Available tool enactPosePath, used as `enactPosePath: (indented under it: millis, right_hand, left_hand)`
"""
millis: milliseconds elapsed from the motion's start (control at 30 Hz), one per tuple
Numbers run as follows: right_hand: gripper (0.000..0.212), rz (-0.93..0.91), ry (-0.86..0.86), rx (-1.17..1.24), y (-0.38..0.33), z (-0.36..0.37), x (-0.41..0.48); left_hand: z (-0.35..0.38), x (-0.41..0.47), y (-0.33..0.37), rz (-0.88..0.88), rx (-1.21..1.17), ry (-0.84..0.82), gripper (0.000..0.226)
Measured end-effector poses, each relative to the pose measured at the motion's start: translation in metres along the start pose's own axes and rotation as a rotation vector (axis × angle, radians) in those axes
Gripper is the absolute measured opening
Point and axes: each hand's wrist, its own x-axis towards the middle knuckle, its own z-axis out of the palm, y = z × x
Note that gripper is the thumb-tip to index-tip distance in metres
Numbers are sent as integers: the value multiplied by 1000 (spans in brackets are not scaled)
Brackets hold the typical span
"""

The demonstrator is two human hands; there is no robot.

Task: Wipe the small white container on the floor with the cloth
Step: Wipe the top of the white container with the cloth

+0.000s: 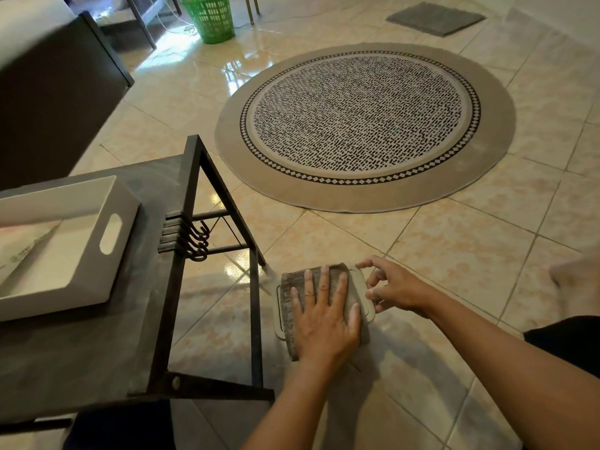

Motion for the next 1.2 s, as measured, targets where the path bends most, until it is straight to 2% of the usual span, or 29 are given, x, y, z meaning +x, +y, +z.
enactPosePath:
  millis: [133, 300, 433, 700, 967, 1200]
  right_hand:
    - [57, 10, -31, 17, 0, -2, 2]
    - [80, 45, -55, 55, 0, -2, 3]
    - [87, 44, -55, 64, -2, -1, 3]
    - [80, 32, -47, 115, -3, 3, 0]
    - [58, 4, -44, 96, -1, 2, -2]
    - [56, 6, -34, 96, -2, 3, -2]
  left_hand:
    - [-3, 1, 12, 5, 10, -27, 64]
    - [-5, 8, 24, 23, 17, -70, 63]
    - [-5, 15, 23, 46, 26, -84, 62]
    - [-12, 23, 13, 64, 28, -110, 60]
    - [-15, 15, -14, -66, 17, -81, 64]
    - [-7, 15, 15, 19, 18, -95, 61]
